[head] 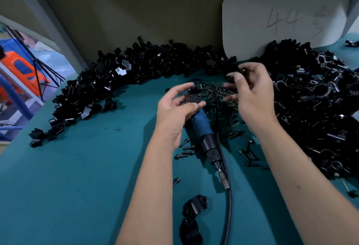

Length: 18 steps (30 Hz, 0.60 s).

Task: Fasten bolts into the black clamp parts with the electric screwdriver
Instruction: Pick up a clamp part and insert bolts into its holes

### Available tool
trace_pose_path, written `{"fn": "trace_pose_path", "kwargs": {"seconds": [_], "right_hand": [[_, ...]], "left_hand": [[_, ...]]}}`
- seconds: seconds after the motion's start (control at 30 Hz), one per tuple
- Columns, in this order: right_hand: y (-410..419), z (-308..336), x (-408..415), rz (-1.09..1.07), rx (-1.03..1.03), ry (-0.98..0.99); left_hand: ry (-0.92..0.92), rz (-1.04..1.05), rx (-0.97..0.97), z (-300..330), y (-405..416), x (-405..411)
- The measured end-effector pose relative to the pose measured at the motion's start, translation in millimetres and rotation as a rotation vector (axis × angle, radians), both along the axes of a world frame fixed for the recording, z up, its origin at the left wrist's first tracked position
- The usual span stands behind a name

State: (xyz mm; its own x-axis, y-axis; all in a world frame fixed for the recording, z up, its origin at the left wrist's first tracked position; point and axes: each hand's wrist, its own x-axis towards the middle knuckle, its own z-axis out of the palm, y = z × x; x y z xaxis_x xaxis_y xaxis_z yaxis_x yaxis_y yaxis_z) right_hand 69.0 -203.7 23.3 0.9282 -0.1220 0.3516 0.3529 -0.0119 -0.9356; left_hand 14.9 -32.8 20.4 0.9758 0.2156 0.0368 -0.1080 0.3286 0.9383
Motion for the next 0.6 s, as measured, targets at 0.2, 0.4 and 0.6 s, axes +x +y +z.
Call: {"fn": "trace_pose_path", "kwargs": {"seconds": [0.2, 0.4, 0.6], "right_hand": [[0, 3, -7, 0.484, 0.203, 0.196], [-5, 1, -11, 0.605, 0.177, 0.133], [-5, -3, -8, 0.478, -0.018, -0.012]], "left_hand": [[-0.049, -0.028, 0.027, 1, 2, 0], [-0.093, -0.036, -0.193, 2, 2, 0], [-0.088, 0.078, -0.143, 0, 2, 4]]}}
